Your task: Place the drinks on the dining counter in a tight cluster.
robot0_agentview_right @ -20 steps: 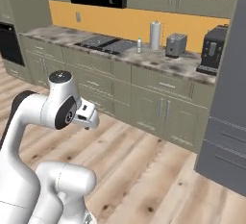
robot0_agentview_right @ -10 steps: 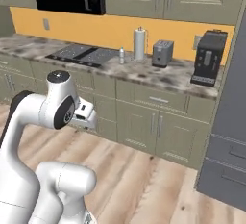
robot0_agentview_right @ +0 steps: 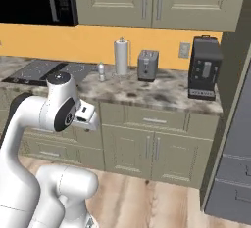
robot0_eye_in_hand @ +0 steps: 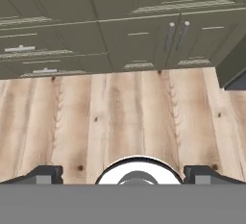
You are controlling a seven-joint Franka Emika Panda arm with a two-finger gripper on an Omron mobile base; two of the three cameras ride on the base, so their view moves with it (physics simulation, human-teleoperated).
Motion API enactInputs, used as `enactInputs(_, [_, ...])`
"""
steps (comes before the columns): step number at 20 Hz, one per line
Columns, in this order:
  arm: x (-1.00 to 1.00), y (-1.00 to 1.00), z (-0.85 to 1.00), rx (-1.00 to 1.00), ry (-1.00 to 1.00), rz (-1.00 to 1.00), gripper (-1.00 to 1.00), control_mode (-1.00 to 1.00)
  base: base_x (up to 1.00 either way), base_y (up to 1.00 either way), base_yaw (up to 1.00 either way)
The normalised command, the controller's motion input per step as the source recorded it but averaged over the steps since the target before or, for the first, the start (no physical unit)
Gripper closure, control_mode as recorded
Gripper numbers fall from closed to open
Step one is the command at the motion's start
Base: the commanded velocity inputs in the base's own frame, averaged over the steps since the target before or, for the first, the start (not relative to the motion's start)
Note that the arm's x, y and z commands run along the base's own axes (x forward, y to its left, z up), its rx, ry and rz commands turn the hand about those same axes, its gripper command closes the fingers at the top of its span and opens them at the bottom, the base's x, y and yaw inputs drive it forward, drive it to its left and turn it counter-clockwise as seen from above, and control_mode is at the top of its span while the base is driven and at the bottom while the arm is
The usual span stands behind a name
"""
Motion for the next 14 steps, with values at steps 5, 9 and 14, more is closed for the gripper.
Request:
enactInputs(5, [0.0,0.0,0.0,0.0,0.0,0.0,-1.0,1.0,1.0,0.77,-0.39])
enactInputs(9, [0.0,0.0,0.0,0.0,0.0,0.0,-1.0,1.0,1.0,0.85,-0.26])
enactInputs(14, [0.0,0.0,0.0,0.0,0.0,0.0,-1.0,1.0,0.6,0.35,0.0])
